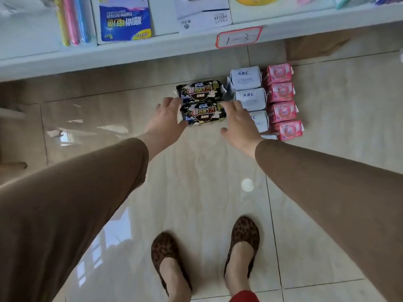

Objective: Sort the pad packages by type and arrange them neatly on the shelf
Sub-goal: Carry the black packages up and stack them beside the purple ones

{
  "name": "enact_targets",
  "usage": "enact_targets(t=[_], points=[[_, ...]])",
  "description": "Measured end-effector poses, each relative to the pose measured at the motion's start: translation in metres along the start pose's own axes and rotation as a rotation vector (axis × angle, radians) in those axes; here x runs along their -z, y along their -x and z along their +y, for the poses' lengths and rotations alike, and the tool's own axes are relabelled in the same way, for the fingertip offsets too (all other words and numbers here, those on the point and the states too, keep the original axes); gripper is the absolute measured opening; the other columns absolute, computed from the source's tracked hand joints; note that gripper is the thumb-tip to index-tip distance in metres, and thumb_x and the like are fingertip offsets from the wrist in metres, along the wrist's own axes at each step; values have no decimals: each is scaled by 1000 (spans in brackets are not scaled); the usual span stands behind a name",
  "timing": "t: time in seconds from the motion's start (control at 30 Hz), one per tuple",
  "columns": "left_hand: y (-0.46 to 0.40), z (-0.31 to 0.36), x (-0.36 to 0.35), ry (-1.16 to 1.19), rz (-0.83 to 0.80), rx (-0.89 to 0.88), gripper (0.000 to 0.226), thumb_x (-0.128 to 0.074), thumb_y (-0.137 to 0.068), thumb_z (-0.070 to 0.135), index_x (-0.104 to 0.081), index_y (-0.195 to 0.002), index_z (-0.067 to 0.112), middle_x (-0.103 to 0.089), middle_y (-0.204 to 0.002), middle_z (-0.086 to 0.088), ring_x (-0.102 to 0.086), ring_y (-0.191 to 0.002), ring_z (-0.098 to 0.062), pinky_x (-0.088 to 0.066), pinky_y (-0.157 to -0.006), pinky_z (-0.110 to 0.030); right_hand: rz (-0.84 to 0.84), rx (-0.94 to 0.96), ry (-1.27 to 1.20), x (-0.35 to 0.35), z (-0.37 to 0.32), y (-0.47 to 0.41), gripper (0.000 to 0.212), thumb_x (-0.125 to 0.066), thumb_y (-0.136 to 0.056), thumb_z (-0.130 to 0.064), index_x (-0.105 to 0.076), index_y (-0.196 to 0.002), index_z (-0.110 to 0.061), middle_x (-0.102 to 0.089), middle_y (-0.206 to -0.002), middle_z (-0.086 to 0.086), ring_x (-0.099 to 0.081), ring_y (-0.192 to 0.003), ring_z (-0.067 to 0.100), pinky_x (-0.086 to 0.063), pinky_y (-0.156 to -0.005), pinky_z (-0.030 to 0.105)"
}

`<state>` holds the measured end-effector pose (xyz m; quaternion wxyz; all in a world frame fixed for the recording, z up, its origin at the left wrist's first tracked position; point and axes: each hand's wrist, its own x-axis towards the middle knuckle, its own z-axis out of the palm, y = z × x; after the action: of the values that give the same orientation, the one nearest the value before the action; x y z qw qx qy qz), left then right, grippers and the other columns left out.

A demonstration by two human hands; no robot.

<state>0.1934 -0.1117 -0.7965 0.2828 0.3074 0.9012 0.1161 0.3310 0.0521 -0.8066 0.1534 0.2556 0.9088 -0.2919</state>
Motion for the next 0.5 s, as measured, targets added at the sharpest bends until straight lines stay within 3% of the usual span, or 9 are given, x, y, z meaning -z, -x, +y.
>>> enact_targets(t=[0.2,0.33,0.43,0.5], points=[[-71,-9,-24,-26,60,0,63,-59,-94,28,-31,-150,25,-36,-147,-12,-40,-130,-36,-38,-106,-45,27,22,95,-35,8,-47,71,-64,-85,3,-33,-147,-12,-37,-143,13,-44,-125,34,-48,-97,44],[-106,-4,-35,-53,51,36,73,-65,-88,26,-29,-151,30,-31,-150,-8,-38,-131,-35,-43,-105,-46,69,25,282,-54,10,-55,55,-71,-85,-10,-44,-134,-10,-38,-134,14,-51,-114,35,-51,-87,42],[-120,-2,-46,-121,2,69,78,-72,-81,18,-33,-148,27,-36,-144,-10,-42,-126,-36,-45,-100,-44,39,18,300,-70,9,-51,50,-69,-87,-14,-45,-130,-10,-43,-130,15,-59,-105,37,-49,-79,40],[-122,-5,-52,-134,4,106,68,-76,-79,18,-42,-139,18,-45,-132,-14,-50,-117,-38,-46,-91,-45,26,18,250,-78,11,-44,46,-67,-88,-12,-45,-128,-11,-52,-124,15,-61,-99,38,-44,-68,38]])
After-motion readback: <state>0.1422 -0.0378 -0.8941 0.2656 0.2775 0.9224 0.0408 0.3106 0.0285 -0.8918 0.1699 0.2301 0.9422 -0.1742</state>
